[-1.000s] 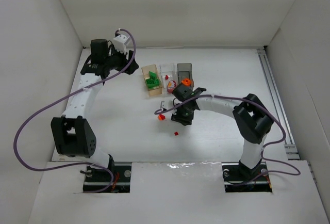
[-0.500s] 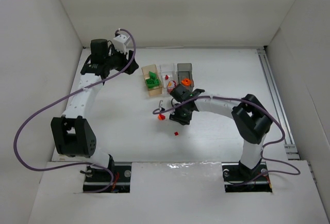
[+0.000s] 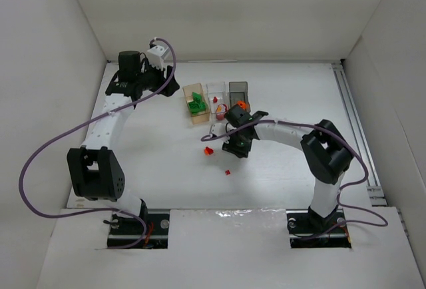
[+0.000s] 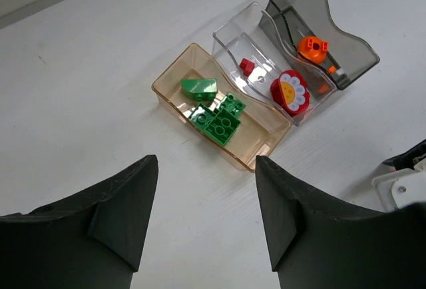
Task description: Sort the legos into containers by color
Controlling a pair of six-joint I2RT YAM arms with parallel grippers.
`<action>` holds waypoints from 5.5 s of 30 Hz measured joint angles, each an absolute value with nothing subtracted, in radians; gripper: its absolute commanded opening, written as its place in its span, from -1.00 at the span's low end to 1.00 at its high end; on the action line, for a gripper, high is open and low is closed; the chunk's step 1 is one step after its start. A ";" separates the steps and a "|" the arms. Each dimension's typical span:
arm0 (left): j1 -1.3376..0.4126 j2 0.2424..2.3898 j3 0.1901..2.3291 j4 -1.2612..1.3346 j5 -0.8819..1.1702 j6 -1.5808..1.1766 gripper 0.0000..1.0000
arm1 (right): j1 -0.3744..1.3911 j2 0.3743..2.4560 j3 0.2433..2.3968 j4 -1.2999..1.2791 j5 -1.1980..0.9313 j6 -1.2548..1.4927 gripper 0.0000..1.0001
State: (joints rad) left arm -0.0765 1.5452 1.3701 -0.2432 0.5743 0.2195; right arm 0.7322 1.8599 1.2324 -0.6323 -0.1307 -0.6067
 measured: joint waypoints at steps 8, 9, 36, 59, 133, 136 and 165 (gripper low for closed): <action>-0.078 1.555 1.371 -0.244 0.575 0.220 0.15 | 0.739 1.870 1.248 -0.658 -0.126 -0.635 -0.22; -0.078 1.557 1.372 -0.243 0.575 0.220 0.15 | 0.740 1.874 1.254 -0.665 -0.126 -0.636 -0.25; -0.079 1.576 1.388 -0.244 0.575 0.232 0.15 | 0.762 1.899 1.294 -0.710 -0.099 -0.651 -1.00; -0.130 1.615 1.459 -0.250 0.581 0.227 0.17 | 0.517 1.851 1.823 -0.789 -0.149 -0.703 -1.00; -0.031 1.326 1.122 -0.193 0.505 0.260 0.17 | 0.953 1.847 1.283 -0.868 -0.386 -1.364 0.08; -0.030 1.326 1.122 -0.192 0.509 0.269 0.17 | 0.955 1.862 1.301 -0.859 -0.369 -1.344 0.08; 0.002 1.327 1.122 -0.192 0.542 0.303 0.17 | 0.955 1.900 1.286 -0.810 -0.345 -1.296 -0.65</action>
State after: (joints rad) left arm 0.0021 1.3266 1.1225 -0.1917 0.5419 0.3035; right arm 0.9554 1.8999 1.2858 -0.8104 -0.3454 -1.2964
